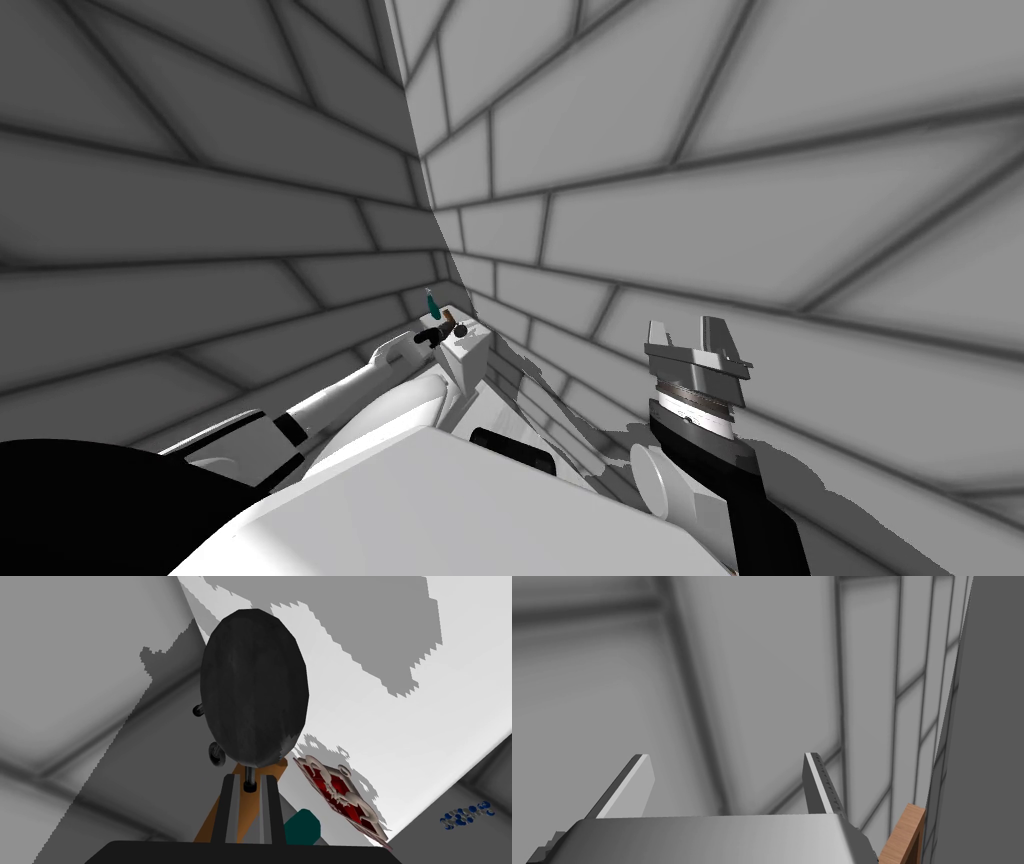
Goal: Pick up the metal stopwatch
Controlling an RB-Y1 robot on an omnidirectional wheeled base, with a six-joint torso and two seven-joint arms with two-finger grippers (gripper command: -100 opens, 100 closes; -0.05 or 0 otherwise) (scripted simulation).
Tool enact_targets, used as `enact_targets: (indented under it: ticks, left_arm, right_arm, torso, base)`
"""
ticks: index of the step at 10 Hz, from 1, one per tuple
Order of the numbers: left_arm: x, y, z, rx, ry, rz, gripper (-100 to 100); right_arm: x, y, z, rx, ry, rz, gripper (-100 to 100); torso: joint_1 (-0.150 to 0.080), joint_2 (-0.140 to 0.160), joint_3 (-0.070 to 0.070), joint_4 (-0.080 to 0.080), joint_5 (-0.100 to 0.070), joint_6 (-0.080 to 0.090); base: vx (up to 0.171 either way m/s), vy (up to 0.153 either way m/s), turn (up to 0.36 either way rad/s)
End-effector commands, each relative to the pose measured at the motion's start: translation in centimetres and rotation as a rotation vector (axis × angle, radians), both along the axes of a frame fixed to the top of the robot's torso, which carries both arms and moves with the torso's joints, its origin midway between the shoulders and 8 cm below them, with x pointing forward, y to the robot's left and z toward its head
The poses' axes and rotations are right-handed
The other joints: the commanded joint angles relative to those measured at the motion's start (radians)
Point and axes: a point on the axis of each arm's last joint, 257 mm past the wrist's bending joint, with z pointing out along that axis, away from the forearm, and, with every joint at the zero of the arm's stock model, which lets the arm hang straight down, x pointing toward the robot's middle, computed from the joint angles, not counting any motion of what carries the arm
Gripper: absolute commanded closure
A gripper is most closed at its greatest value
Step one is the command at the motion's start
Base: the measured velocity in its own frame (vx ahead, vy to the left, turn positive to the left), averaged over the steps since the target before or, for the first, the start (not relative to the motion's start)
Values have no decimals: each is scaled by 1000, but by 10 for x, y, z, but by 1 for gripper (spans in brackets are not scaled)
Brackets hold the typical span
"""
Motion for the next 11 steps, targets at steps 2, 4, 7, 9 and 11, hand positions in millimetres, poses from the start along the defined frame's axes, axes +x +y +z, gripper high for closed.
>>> enact_targets:
  ticks: [2, 4, 7, 9, 11]
  left_arm:
    - [-18, -15, -10, -4, 20, -1, 100]
    - [-27, -26, -10, -8, 20, -5, 100]
    - [-33, -43, 0, -13, -2, -20, 100]
    - [-43, -49, 2, -12, -3, -15, 100]
    - [-54, -53, 6, -10, -5, -6, 100]
  right_arm:
    - [0, 0, 0, 0, 0, 0, 0]
    - [0, 0, 0, 0, 0, 0, 0]
    - [0, 0, 0, 0, 0, 0, 0]
    - [0, 0, 0, 0, 0, 0, 0]
    - [0, 0, 0, 0, 0, 0, 0]
  torso:
    - [0, 0, 0, 0, 0, 0]
    - [-1, 0, 0, -1, 1, 0]
    - [0, 0, -2, -3, 2, 0]
    - [-1, -1, -2, -3, 2, 0]
    - [-1, 0, -2, -3, 2, 0]
  base:
    - [38, 58, -14]
    - [30, 40, -14]
    - [32, 40, -16]
    - [31, 40, -17]
    - [30, 39, -17]
